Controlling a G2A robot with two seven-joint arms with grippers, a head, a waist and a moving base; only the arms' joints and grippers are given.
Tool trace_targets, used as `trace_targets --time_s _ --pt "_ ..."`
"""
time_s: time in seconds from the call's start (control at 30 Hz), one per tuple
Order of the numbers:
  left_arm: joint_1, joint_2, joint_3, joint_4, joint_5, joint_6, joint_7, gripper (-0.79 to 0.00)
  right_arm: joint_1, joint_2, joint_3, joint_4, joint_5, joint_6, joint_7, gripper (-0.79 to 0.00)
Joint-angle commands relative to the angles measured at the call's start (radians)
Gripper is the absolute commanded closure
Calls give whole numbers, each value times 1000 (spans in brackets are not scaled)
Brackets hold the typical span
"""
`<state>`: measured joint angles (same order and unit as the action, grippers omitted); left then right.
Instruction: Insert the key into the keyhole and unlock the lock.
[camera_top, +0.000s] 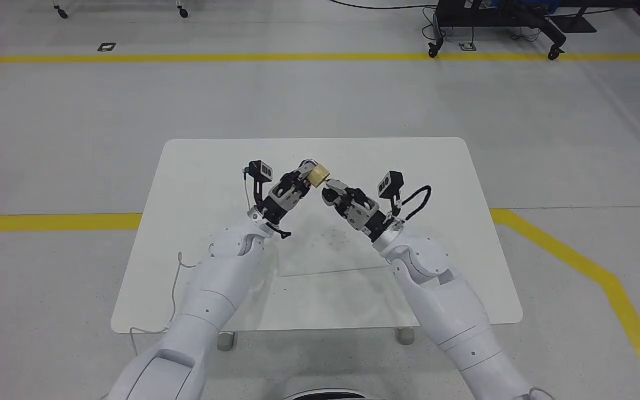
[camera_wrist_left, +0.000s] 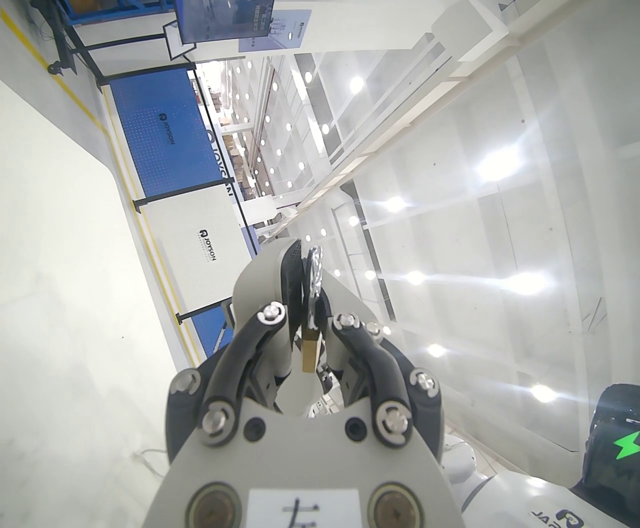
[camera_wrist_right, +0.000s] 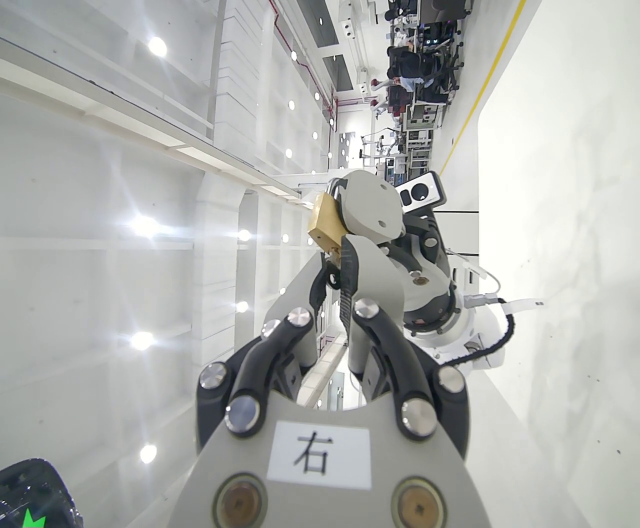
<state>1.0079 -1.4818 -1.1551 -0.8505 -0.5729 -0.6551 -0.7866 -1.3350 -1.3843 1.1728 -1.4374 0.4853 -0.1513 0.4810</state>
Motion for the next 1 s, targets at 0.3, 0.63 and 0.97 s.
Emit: trace_targets --time_s 0.3,0.63,0.97 --pt "-4 1 -4 5 -11 8 1 0 8 -1 -9 2 -26 0 -29 -372" --pt "-13 -4 -13 22 -154 153 -65 0 -19 8 12 -28 -43 -17 -2 -323" --pt "-101 -5 -31 138 -345 613 -173 0 -113 31 77 -166 -157 -125 19 0"
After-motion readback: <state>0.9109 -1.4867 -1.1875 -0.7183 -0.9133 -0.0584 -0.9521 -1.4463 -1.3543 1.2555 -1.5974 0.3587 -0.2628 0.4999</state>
